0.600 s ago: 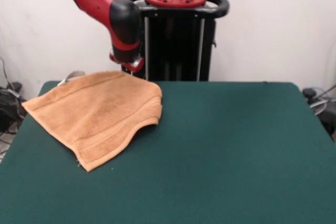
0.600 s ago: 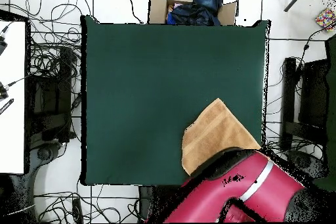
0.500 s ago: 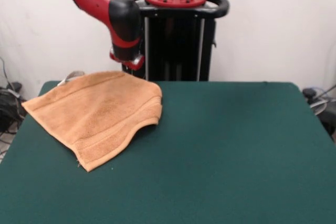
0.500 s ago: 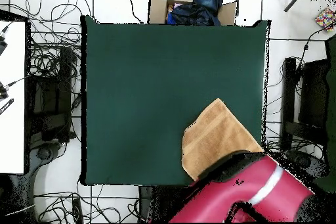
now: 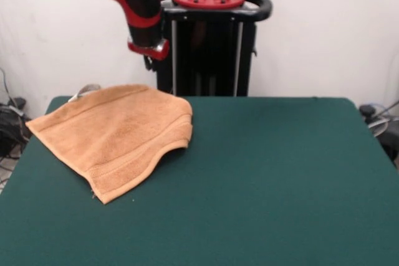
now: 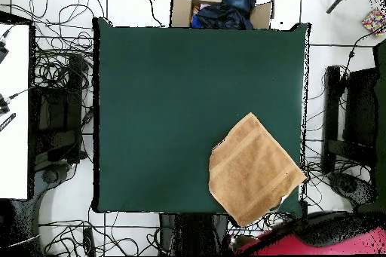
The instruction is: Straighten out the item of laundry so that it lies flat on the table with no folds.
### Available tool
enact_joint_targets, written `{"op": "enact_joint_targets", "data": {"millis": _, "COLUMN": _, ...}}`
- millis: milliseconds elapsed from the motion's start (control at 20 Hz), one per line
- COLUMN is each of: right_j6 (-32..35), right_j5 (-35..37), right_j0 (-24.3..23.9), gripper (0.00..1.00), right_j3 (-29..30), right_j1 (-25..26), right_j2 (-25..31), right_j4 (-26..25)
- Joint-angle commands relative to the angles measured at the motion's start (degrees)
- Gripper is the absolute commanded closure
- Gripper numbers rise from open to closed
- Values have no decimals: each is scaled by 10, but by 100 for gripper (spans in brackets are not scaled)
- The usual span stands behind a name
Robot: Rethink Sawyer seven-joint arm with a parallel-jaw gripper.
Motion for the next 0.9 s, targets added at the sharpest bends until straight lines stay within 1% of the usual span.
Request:
{"op": "enact_joint_targets", "data": {"millis": 50, "right_j6": 35, "right_j5": 68, "right_j0": 9, "gripper": 100, "right_j3": 14, "right_j1": -54, "right_j2": 75, "right_j4": -23}}
{"op": "enact_joint_targets", "data": {"millis": 200, "right_j6": 82, "right_j5": -54, "right_j0": 0, "gripper": 100, "right_j3": -5, "right_j1": 4, "right_j2": 74, "right_j4": -36}}
{"op": "enact_joint_targets", "data": {"millis": 250, "right_j6": 102, "right_j5": -117, "right_j0": -1, "gripper": 100, "right_j3": -11, "right_j1": 26, "right_j2": 70, "right_j4": -37}}
{"op": "enact_joint_targets", "data": {"millis": 300, "right_j6": 119, "right_j5": -178, "right_j0": 5, "gripper": 100, "right_j3": -17, "right_j1": 51, "right_j2": 59, "right_j4": -32}}
{"op": "enact_joint_targets", "data": {"millis": 350, "right_j6": 129, "right_j5": -215, "right_j0": 10, "gripper": 100, "right_j3": -19, "right_j1": 63, "right_j2": 53, "right_j4": -26}}
{"op": "enact_joint_targets", "data": {"millis": 450, "right_j6": 150, "right_j5": -299, "right_j0": 24, "gripper": 100, "right_j3": -27, "right_j1": 107, "right_j2": 36, "right_j4": 4}}
{"op": "enact_joint_targets", "data": {"millis": 700, "right_j6": 153, "right_j5": -392, "right_j0": 30, "gripper": 100, "right_j3": -58, "right_j1": 180, "right_j2": 31, "right_j4": 53}}
{"op": "enact_joint_targets", "data": {"millis": 900, "right_j6": 140, "right_j5": -422, "right_j0": 26, "gripper": 100, "right_j3": -77, "right_j1": 212, "right_j2": 39, "right_j4": 74}}
